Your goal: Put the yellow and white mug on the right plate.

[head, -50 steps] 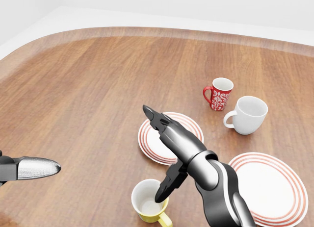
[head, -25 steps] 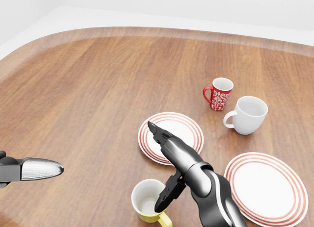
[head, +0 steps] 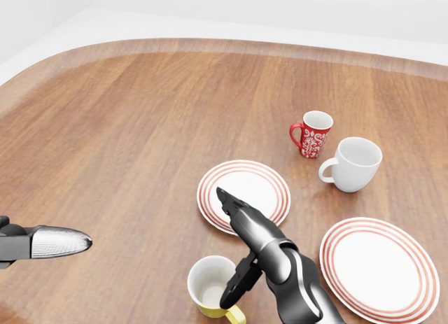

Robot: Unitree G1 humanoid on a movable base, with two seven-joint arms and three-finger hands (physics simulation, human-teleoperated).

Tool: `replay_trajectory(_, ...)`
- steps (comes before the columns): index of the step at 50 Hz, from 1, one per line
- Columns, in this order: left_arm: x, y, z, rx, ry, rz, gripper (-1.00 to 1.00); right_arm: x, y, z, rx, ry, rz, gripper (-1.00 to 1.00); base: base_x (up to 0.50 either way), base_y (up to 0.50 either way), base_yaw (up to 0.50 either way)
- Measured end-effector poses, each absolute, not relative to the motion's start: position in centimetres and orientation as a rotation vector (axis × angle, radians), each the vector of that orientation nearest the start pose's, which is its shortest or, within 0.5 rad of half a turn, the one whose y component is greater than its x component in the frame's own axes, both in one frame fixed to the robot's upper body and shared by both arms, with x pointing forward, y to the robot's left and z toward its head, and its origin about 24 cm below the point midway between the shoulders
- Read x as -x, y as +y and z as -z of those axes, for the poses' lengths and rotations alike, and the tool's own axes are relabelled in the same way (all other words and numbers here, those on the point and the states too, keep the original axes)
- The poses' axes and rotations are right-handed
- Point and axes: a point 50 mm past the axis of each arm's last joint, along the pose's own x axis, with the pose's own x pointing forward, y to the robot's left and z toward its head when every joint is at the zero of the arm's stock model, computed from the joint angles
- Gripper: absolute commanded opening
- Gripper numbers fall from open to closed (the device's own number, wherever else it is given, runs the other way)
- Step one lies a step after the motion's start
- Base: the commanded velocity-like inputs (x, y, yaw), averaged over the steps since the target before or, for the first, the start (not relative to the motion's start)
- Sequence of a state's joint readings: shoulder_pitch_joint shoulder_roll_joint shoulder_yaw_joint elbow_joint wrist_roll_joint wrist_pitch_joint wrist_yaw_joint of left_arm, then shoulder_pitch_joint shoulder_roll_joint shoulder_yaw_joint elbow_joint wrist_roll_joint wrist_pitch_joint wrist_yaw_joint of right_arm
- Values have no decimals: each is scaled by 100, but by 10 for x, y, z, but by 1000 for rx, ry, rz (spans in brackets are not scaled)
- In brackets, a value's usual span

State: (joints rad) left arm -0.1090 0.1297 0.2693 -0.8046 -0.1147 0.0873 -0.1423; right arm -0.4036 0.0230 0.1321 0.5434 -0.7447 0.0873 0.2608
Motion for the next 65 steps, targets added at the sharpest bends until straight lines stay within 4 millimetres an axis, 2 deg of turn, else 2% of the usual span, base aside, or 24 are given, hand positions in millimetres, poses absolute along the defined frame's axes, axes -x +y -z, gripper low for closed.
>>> replay_trajectory(33, -192, 187, -234, -153, -841, 3, 100, -308, -66, 12, 822, 316, -499, 100, 0, 0, 0)
replay_trajectory(65, -193, 186, -233, -152, -833, 6, 100, -301, -68, 32, 830, 378, -494, 100, 0, 0, 0)
